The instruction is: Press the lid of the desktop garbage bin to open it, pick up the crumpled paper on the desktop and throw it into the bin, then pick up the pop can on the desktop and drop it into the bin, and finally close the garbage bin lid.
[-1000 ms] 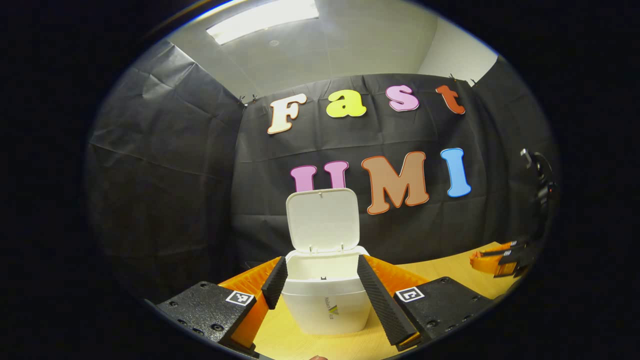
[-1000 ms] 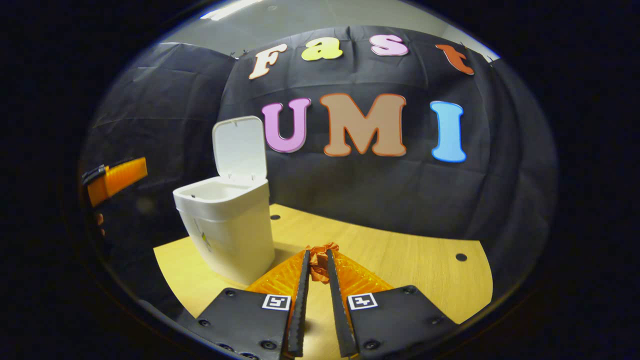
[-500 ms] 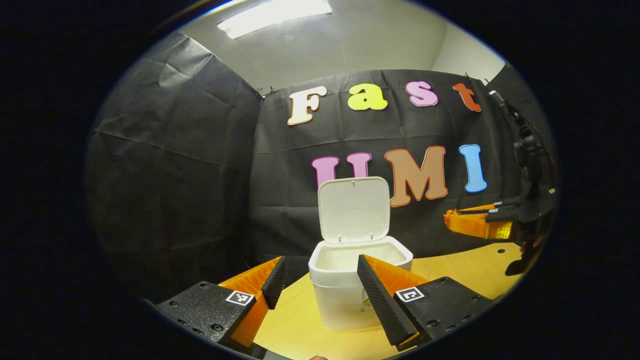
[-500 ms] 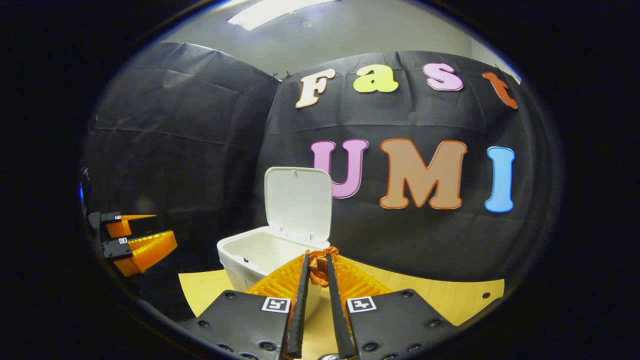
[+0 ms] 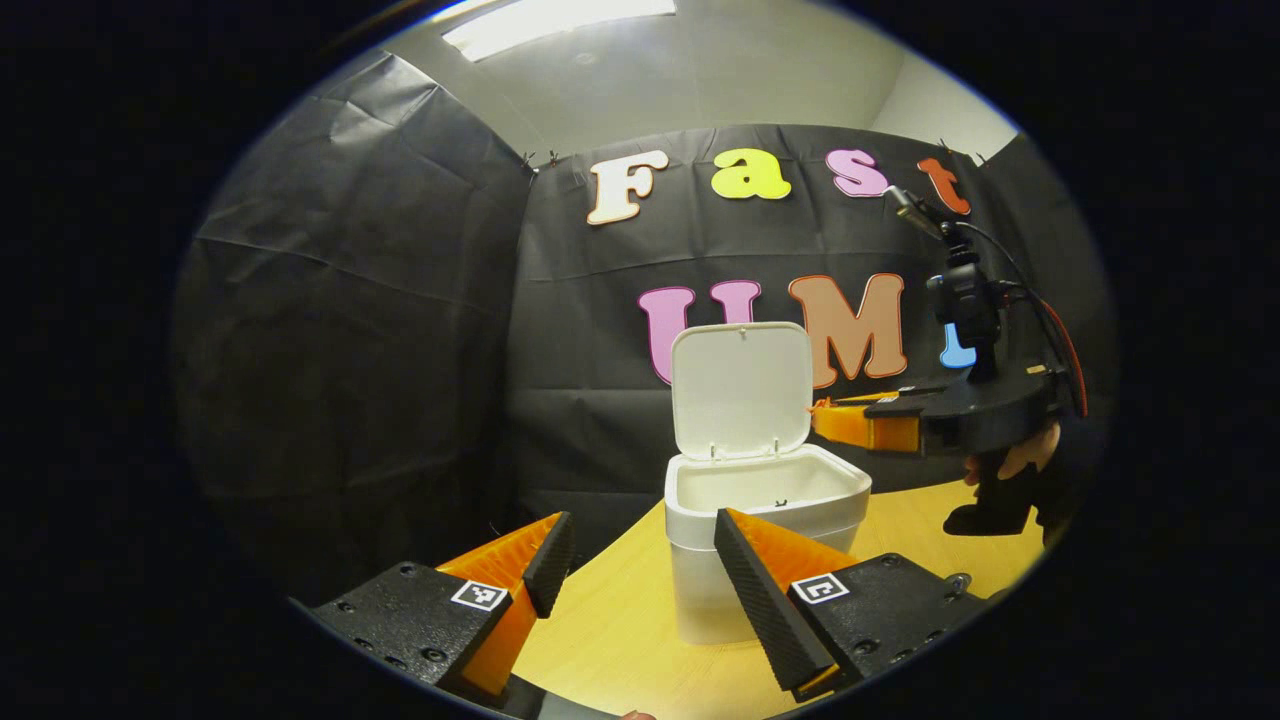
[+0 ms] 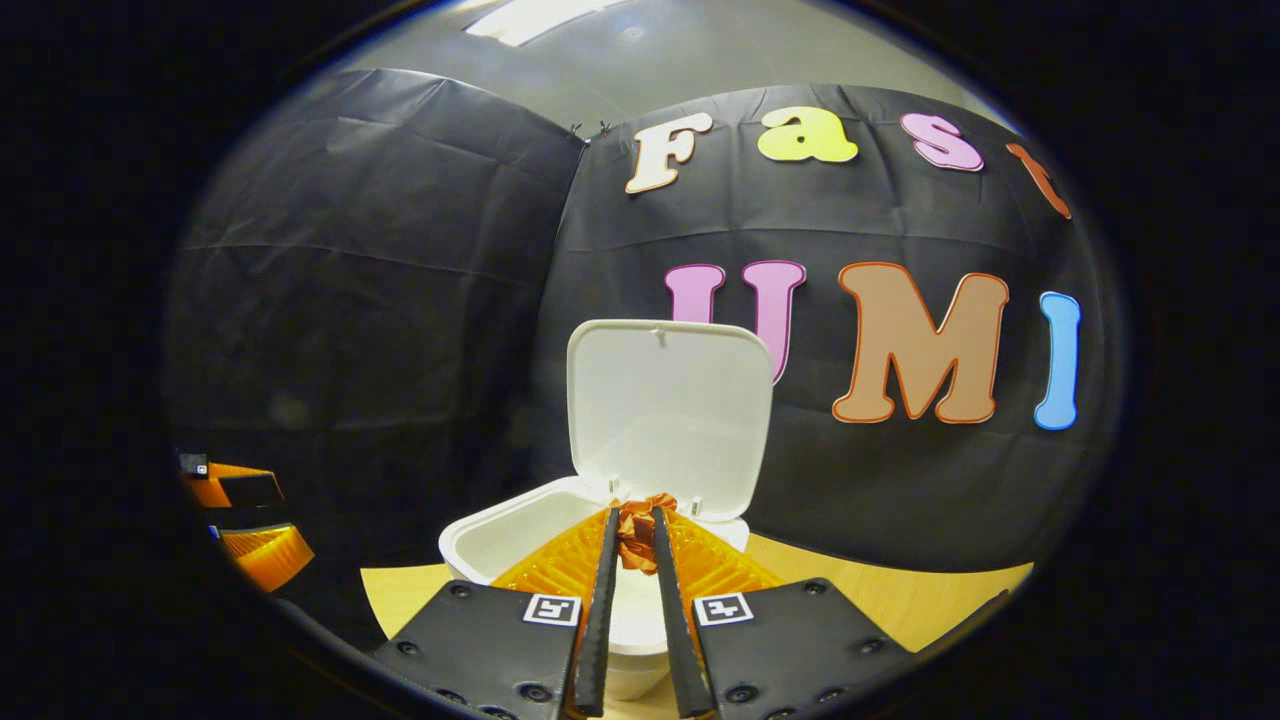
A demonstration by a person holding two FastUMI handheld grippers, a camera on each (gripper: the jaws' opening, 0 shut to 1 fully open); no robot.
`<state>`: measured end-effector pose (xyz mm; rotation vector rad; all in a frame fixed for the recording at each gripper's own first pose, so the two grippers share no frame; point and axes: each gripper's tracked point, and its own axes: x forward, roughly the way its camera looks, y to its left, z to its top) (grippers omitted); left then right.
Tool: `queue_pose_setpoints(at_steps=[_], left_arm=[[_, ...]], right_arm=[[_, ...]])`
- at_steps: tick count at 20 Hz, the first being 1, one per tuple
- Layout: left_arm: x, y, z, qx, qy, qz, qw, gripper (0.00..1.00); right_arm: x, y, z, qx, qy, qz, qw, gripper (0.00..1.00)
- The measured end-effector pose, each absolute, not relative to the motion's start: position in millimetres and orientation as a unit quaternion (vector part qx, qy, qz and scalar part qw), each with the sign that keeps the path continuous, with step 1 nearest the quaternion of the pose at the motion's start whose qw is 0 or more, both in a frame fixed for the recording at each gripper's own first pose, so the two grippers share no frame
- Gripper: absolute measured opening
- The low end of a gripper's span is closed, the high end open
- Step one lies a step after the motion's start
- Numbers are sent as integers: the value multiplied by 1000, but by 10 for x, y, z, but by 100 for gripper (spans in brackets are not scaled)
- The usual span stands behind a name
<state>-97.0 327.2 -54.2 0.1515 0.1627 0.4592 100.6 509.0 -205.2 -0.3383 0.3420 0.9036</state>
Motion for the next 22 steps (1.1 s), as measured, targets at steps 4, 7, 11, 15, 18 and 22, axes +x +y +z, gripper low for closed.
queue_pose_setpoints(at_steps=[4, 7, 11, 15, 18, 22], left_arm=[[-960, 3268, -544, 70, 78, 219, 970, 87], [-843, 3136, -532, 68, 73, 199, 975, 87], [-571, 2755, -568, 62, 67, 150, 984, 87], [-248, 2253, -626, 46, 65, 94, 992, 87], [-37, 1829, -673, 36, 65, 51, 996, 87], [213, 1236, -757, 26, 71, -10, 997, 87]], right_arm=[[942, 5158, -2042, -159, 157, 434, 873, 100], [962, 4975, -1860, -160, 132, 421, 883, 92], [1047, 4435, -1637, -137, 118, 382, 906, 96], [1181, 3659, -1451, -119, 114, 320, 933, 100], [1285, 3029, -1301, -109, 109, 265, 952, 96], [1305, 2200, -1166, -102, 110, 197, 969, 96]])
